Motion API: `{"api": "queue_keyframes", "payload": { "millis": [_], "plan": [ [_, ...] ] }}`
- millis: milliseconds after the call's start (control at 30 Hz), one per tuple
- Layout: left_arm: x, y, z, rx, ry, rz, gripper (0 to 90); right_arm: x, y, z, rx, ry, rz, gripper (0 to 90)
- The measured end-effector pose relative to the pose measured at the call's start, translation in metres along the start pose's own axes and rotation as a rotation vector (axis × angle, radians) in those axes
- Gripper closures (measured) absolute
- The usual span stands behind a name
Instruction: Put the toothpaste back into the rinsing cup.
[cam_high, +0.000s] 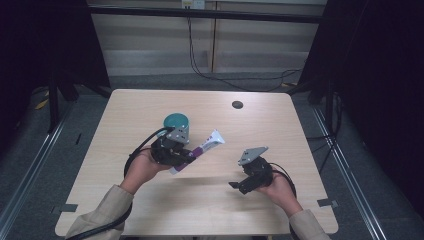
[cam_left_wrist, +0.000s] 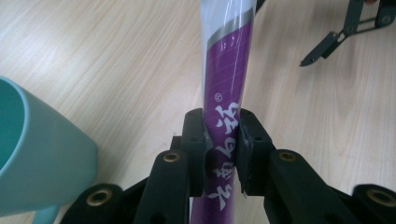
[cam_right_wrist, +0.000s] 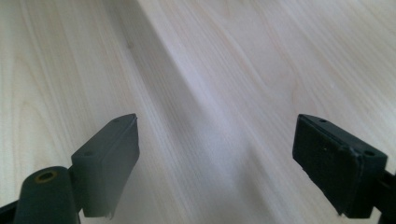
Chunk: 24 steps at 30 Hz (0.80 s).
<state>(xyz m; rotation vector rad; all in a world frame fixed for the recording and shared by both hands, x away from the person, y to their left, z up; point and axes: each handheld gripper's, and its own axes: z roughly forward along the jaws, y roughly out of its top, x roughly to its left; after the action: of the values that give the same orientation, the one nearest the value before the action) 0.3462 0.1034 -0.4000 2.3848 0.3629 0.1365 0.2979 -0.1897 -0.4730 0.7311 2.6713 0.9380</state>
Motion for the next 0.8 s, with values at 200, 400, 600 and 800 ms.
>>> {"api": "queue_keyframes", "payload": {
  "millis": [200, 400, 600, 800],
  "plan": [
    [0.007, -0.004, -0.003, -0.055, 0.002, -0.063, 76.3, 0.005, -0.011, 0.006, -0.001, -0.005, 0.034, 14.2],
    [0.014, -0.006, -0.009, -0.121, 0.031, -0.098, 76.3, 0.007, -0.020, 0.012, -0.001, -0.015, 0.051, 14.2],
    [0.018, -0.006, -0.015, -0.172, 0.067, -0.136, 76.3, 0.008, -0.024, 0.015, -0.005, -0.013, 0.065, 13.7],
    [0.024, -0.008, -0.021, -0.236, 0.096, -0.169, 76.3, 0.006, -0.029, 0.016, -0.036, 0.004, 0.094, 12.7]
  ]
}}
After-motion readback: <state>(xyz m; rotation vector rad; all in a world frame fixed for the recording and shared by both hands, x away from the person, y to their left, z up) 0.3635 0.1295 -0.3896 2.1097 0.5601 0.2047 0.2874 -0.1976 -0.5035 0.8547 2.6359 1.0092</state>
